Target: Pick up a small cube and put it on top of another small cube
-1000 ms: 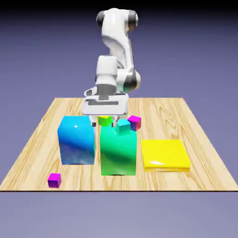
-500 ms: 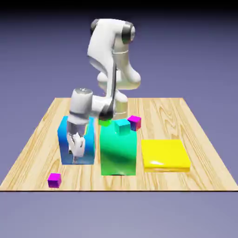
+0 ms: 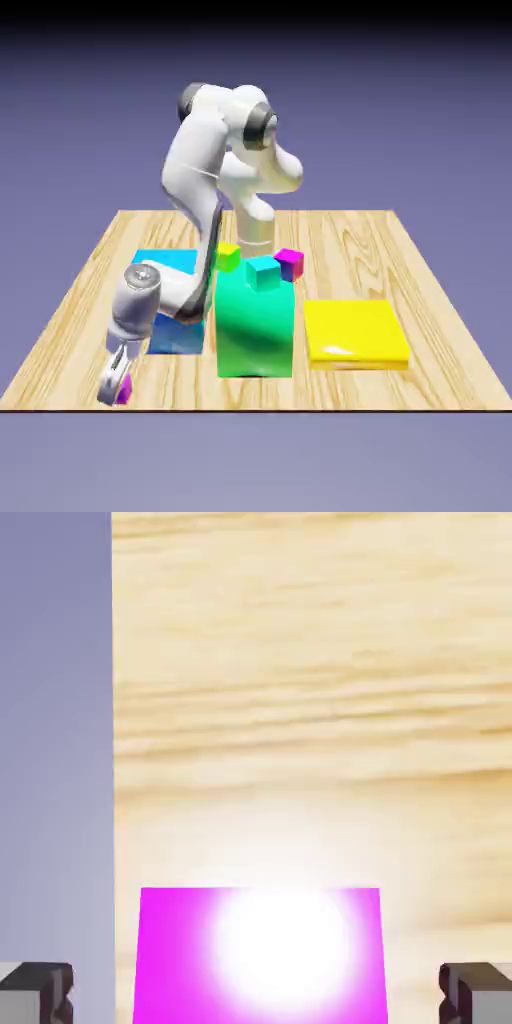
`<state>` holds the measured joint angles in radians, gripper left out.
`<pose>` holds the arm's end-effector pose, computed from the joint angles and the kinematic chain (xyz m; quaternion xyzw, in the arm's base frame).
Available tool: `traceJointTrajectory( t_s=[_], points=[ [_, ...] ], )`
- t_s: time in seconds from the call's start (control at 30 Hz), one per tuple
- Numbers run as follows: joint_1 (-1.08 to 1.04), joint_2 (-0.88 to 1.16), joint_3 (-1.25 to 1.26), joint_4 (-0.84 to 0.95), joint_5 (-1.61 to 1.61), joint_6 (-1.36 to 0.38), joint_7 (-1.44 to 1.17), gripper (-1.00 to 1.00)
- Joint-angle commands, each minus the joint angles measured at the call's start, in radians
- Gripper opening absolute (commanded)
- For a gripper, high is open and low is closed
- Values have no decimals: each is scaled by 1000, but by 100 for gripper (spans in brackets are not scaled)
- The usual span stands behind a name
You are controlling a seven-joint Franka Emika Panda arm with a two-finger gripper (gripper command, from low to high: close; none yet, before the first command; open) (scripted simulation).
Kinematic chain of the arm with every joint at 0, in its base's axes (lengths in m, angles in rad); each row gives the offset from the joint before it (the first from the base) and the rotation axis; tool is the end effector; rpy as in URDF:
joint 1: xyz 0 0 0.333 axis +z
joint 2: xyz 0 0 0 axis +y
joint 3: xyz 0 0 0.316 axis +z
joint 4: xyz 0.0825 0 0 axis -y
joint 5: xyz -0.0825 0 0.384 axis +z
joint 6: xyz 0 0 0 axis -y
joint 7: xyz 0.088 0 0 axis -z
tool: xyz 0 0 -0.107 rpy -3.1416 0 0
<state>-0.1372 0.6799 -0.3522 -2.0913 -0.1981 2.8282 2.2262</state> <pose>0.5143 -0.2681 0.1173 0.3373 -0.9299 0.1329 0.0620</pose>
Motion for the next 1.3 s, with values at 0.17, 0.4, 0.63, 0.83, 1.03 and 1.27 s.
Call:
traceJointTrajectory(
  t_s=[0.17,0.4,0.63,0.83,1.03,1.27],
  points=[
    [43,-216,2,-72,-17,-148,19,-100],
    [-68,-459,255,-129,38,-343,100,-100],
    [-180,-703,509,-185,93,-537,182,-100],
    [-276,-912,727,-233,140,-704,251,-100],
    [-372,-1121,944,-281,187,-871,321,-100],
    [-415,-1113,1025,-415,173,-738,372,-100]
  ],
)
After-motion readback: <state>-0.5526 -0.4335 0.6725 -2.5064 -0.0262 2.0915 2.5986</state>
